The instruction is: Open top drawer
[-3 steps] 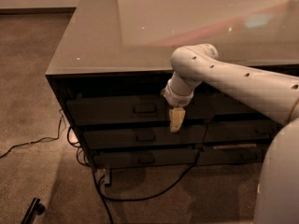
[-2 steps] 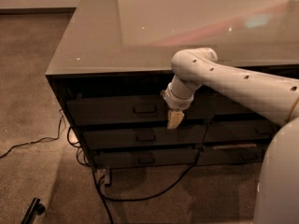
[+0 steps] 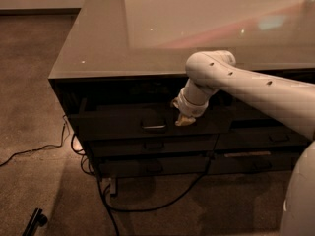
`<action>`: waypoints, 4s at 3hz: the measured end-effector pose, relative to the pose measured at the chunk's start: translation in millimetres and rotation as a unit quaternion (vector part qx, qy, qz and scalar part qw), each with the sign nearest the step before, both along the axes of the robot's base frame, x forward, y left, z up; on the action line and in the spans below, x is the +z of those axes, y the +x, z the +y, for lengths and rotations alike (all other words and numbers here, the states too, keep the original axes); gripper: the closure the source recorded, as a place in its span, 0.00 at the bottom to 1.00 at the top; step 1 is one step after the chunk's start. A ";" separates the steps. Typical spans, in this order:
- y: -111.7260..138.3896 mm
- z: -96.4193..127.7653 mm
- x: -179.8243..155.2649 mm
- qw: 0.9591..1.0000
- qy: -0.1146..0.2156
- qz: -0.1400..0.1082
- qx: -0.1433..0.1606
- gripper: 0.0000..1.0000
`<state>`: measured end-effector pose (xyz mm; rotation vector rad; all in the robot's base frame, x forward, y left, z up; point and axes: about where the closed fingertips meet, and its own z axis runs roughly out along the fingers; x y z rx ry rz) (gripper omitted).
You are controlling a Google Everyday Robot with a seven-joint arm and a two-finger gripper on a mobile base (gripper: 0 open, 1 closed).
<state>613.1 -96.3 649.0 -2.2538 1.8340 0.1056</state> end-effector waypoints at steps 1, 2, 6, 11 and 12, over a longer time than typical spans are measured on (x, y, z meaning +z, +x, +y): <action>0.0 0.0 9.0 1.000 0.000 0.000 0.000 1.00; 0.0 0.0 17.9 1.000 0.000 0.000 0.000 0.81; 0.0 0.0 23.2 1.000 0.000 0.000 0.000 0.00; -77.3 -8.5 -1.6 0.999 -0.025 0.006 0.028 0.19; -98.7 -12.6 -4.4 0.999 -0.033 0.011 0.031 0.42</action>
Offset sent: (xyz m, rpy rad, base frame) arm 0.0000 0.0000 0.0072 0.0000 0.0000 0.0000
